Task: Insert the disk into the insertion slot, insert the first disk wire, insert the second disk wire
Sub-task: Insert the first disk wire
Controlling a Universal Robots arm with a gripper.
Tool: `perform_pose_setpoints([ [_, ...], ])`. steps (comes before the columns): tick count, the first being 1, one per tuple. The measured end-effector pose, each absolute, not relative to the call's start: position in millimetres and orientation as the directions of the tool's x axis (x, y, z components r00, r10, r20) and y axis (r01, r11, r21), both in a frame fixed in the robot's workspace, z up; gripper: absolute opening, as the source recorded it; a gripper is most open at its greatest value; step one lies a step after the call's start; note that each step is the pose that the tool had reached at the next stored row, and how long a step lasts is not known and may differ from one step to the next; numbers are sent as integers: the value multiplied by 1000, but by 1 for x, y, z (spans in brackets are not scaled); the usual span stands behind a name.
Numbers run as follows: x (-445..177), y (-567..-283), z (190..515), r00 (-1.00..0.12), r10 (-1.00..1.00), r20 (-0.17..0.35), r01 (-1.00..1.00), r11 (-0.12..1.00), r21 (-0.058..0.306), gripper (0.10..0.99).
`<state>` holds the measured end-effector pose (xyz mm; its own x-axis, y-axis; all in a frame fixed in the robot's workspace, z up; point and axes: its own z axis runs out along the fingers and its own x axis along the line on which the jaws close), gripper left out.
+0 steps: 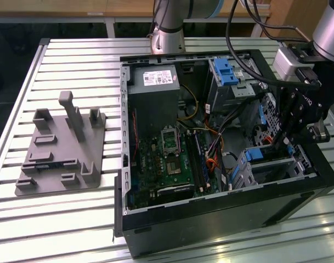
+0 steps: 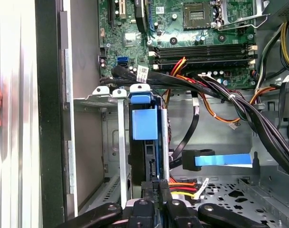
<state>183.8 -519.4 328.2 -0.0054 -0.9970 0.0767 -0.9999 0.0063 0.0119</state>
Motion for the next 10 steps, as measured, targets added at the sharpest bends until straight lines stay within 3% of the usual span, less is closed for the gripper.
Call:
perform_pose_setpoints([
  [5,183,-519,330,-5,-997,77,-1000,6,12,298],
  [6,183,-519,331,-5,-997,76,-1000,6,12,361],
  [10,183,-519,347,-5,-997,76,-1000,6,11,361],
])
